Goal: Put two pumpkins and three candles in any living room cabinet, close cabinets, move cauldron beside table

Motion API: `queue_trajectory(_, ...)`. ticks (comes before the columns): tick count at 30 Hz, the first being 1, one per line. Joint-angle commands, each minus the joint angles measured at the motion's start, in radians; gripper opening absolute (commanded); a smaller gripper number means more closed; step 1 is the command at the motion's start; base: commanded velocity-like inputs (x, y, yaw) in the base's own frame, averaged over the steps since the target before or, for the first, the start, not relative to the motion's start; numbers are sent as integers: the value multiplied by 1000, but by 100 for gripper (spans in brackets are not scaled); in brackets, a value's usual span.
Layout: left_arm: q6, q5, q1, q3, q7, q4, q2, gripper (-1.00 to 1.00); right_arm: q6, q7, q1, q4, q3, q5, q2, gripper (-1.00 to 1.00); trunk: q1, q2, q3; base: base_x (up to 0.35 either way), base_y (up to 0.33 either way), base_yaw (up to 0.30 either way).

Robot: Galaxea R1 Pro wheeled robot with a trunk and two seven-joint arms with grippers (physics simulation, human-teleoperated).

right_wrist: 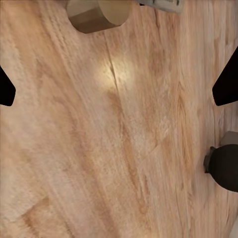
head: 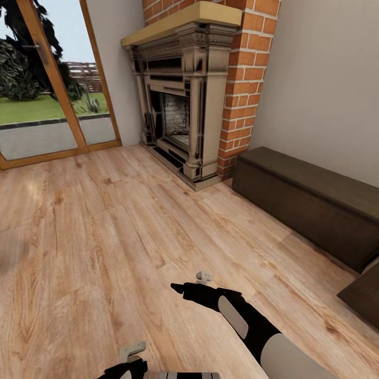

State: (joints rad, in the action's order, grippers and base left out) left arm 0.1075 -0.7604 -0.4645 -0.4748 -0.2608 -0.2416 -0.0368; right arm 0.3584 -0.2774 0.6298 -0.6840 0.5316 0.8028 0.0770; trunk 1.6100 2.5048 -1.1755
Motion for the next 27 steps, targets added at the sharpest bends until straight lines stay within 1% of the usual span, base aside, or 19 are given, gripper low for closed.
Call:
queue_trajectory(1,4,-7,0,-8,-7,-2,1,100,4,0,1,0,1,6,0,100,0,0,-1,0,0,0)
queue_trajectory(6,2,-6,0,-6,-4,-3,5,100,8,0,1,-19,1,6,-1,100,0,0,-1,0,0,0)
queue_trajectory(9,-10,-5,0,-6,-3,-4,6,100,39,0,1,-73,0,7,-1,100,0,0,-1,0,0,0)
queue_trajectory(11,-28,-5,0,-7,-2,-4,7,100,80,2,1,-144,-24,6,-1,100,0,1,-5,0,0,0)
queue_trajectory(12,-30,-5,0,-7,-2,-4,7,100,89,2,1,-160,-33,6,-1,100,1,1,-9,0,0,0)
queue_trajectory(13,-33,-5,0,-7,-2,-4,8,100,105,2,0,-192,-51,5,-1,100,1,1,-12,0,0,0)
queue_trajectory(14,-36,-5,0,-7,-1,-4,8,100,126,2,1,-241,-79,5,-1,100,2,1,-16,0,0,0)
queue_trajectory(16,-38,-4,0,-8,0,-3,8,100,151,2,1,-322,-114,6,-2,100,2,2,-24,0,0,0)
queue_trajectory(17,-40,-4,0,-8,0,-3,8,100,165,1,1,-362,-129,5,-3,100,3,2,-28,0,0,0)
queue_trajectory(18,-41,-4,0,-8,0,-3,8,100,172,1,0,-380,-135,5,-3,100,3,2,-32,0,0,0)
queue_trajectory(19,-42,-4,0,-9,0,-3,7,100,193,1,1,-421,-147,4,-3,100,3,2,-32,0,0,0)
queue_trajectory(21,-42,-4,0,-9,0,-2,6,100,210,2,1,-448,-154,3,-3,100,3,2,-32,0,0,0)
queue_trajectory(27,-43,-4,0,-10,0,-1,5,100,222,3,1,-469,-158,3,-3,100,3,2,-32,0,0,0)
